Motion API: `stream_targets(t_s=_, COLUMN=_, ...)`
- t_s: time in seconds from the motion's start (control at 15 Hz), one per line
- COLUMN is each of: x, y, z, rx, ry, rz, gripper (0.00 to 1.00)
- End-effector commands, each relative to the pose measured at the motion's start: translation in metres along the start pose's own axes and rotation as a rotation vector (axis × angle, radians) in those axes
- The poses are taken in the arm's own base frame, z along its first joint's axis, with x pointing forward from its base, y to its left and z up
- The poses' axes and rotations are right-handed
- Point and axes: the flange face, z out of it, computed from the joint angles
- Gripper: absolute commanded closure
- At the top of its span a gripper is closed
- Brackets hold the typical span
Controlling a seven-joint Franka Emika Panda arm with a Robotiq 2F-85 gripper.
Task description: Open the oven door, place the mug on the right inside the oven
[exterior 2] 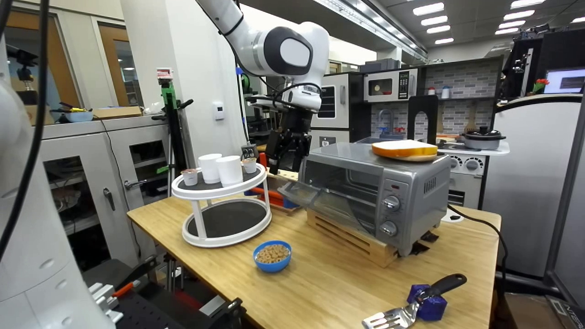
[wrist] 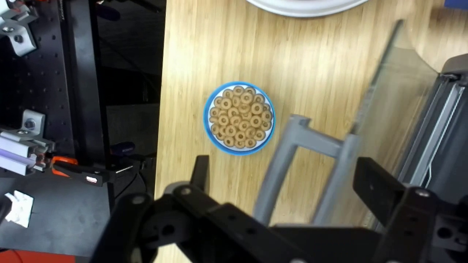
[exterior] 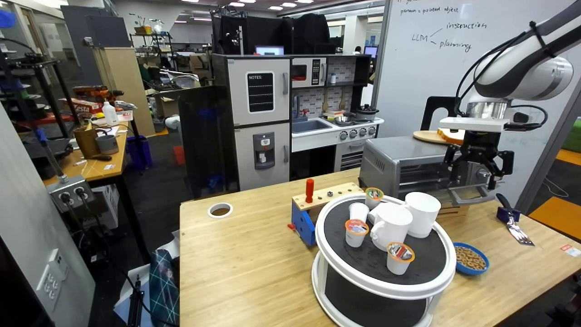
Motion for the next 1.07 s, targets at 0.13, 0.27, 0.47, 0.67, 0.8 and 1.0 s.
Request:
stream_targets(t_s=0.13, x=-0.008, y=0.005, z=-0.004, rx=0.009, ry=-0.017, rz=-0.054, gripper=0.0)
stream_targets(t_s=0.27, x=-0.008, y=0.006, z=-0.004, rx=0.007, ry=-0.017, rz=-0.06, gripper=0.0)
stream_targets(t_s=0.47, x=-0.008, y=0.008, z=-0.002, rx=0.003, ry=-0.019, rz=-0.064, gripper=0.0)
stream_targets(t_s=0.67, x=-0.009, y=0.01, z=0.001, rx=-0.005, ry=-0.021, rz=-0.066, gripper=0.0)
stream_targets(t_s=0.8, x=-0.009, y=0.012, z=0.003, rx=-0.015, ry=-0.023, rz=-0.063, gripper=0.0)
stream_targets(t_s=1.0, x=-0.014, y=0.025, z=0.002, rx=-0.023, ry=-0.028, rz=-0.07, gripper=0.0)
